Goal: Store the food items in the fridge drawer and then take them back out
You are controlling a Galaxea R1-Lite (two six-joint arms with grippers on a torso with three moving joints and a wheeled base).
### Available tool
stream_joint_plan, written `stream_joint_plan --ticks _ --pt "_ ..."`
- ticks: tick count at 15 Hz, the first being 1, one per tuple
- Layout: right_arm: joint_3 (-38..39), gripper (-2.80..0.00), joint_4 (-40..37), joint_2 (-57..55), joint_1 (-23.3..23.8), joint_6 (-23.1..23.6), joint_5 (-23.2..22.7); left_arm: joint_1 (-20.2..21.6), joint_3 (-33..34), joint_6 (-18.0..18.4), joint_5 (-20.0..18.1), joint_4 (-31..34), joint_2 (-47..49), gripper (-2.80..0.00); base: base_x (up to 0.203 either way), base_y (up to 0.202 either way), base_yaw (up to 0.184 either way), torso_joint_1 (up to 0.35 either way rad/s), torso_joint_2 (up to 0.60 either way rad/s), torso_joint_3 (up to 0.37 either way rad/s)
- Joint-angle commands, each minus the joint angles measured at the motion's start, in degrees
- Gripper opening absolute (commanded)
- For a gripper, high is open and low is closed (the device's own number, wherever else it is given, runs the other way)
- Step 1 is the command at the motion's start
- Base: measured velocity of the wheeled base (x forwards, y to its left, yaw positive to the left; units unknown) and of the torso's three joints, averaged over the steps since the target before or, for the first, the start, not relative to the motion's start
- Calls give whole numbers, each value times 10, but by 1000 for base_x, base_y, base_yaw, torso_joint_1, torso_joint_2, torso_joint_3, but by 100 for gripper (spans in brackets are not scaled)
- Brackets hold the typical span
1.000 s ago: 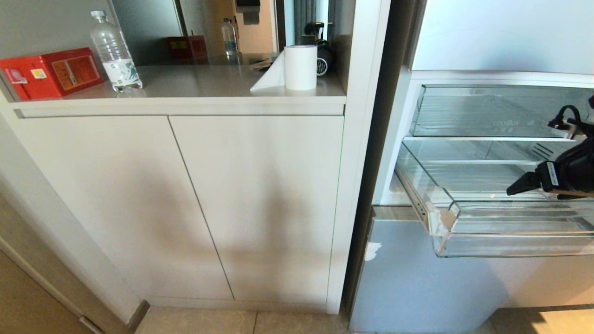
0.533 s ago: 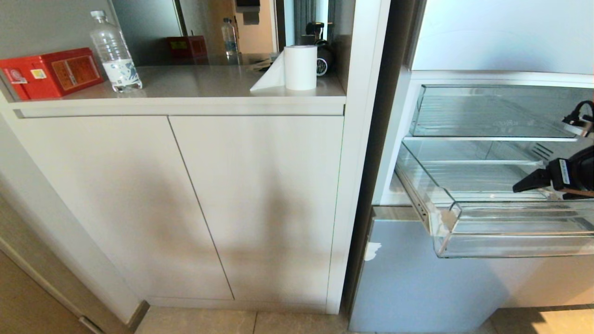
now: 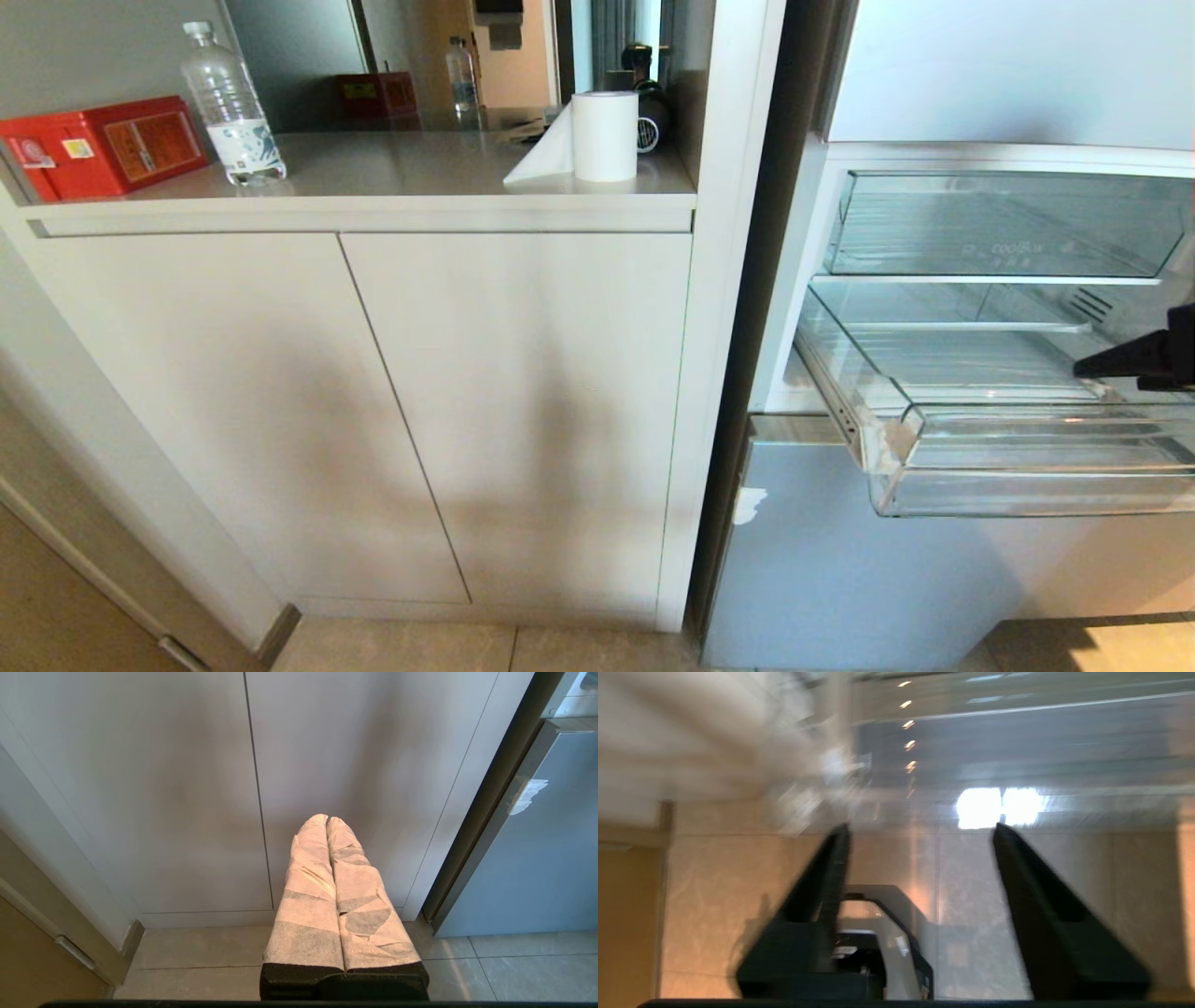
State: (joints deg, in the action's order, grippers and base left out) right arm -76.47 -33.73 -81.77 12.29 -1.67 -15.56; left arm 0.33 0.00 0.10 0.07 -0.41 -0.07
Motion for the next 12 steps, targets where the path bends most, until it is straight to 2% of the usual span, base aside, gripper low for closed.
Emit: stream_joint_plan --ticks 1,6,10,12 --pt "51 -280 4 101 -2 0 -9 0 1 0 0 0 0 -280 0 0 0 0 0 0" --pt "212 -280 68 290 -5 6 -22 0 1 0 0 0 0 -280 0 0 0 0 0 0" --pt "307 -280 88 396 -6 3 -24 0 1 0 0 0 0 -280 0 0 0 0 0 0" --pt "365 -280 132 431 -5 -1 -24 0 1 0 0 0 0 -280 0 0 0 0 0 0"
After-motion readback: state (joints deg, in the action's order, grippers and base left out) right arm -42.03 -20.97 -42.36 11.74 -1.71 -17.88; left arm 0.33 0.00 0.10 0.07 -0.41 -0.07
